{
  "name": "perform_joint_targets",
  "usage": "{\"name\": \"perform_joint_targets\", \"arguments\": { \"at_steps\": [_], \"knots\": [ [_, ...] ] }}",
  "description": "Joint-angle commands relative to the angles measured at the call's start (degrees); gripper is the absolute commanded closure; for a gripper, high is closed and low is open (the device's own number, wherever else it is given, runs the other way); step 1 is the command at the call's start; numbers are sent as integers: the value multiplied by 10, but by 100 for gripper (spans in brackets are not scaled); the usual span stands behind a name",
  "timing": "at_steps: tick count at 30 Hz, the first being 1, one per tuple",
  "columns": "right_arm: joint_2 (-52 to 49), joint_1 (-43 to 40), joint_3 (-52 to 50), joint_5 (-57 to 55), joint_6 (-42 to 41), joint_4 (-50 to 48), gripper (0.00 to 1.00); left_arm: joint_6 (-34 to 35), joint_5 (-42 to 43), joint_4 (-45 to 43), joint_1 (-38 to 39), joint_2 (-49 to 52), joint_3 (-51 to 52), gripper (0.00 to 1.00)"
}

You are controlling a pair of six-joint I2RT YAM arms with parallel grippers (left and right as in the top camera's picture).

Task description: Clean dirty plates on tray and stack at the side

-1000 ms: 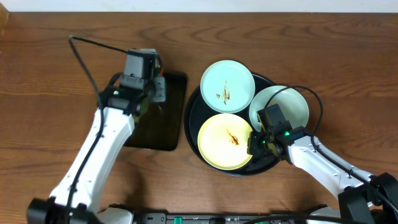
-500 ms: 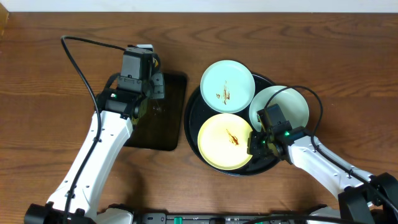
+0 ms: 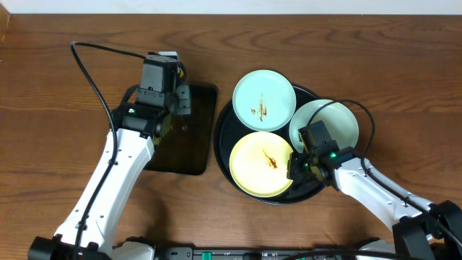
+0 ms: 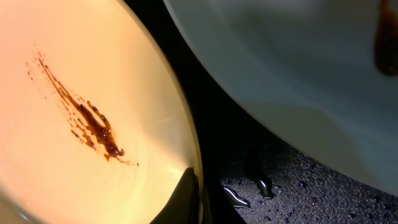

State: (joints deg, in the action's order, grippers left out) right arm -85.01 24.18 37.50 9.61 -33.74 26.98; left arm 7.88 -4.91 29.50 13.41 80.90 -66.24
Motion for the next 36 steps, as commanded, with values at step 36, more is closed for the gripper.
{"name": "perform_joint_targets", "arguments": {
  "at_steps": [36],
  "knots": [
    [-11,3,-5,-7,3,9,99,49,108,145,1,11,5,93]
  ]
}}
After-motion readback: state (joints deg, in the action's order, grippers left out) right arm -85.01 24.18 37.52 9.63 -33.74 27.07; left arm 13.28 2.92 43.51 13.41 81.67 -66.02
